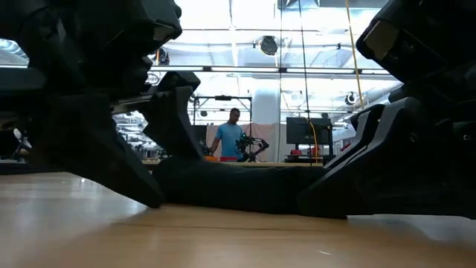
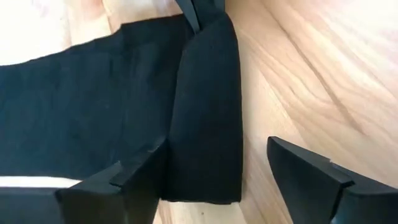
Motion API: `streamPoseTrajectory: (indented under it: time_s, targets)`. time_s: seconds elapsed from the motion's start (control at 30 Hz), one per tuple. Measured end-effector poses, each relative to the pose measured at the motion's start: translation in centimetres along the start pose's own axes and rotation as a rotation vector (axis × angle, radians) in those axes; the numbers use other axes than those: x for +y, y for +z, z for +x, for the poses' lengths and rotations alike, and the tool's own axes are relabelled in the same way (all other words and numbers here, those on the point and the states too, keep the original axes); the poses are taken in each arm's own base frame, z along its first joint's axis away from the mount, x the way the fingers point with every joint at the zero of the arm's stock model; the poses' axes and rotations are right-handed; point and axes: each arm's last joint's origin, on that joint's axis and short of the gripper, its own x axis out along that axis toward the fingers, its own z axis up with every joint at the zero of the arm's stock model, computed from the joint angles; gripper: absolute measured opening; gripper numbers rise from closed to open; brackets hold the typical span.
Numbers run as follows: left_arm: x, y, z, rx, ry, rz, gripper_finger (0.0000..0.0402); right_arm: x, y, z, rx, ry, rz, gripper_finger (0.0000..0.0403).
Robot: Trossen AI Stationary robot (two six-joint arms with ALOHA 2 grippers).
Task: Roll napkin
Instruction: Roll the black napkin
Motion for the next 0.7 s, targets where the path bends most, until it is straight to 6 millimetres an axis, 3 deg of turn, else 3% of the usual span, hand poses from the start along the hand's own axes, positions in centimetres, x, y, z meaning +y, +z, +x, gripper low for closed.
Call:
streamPoseTrajectory:
  time_s: [0.3, 0.57, 0.7]
  targets:
    - [0.3, -0.2, 0.3, 0.013, -0.008, -0.035, 0.0151, 0.0, 0.0, 0.0, 0.003, -0.001, 0.005, 0.0059]
    - [2.7, -0.6, 1.1, 0.016, -0.171, -0.268, 0.0029, 0.2, 0.0, -0.3, 0.000, 0.012, -0.049, 0.0072]
    - [4.0, -0.8, 1.4, 0.025, -0.291, -0.418, 0.0018, 0.4, 0.4, -1.1, 0.002, 0.026, -0.121, 0.0112]
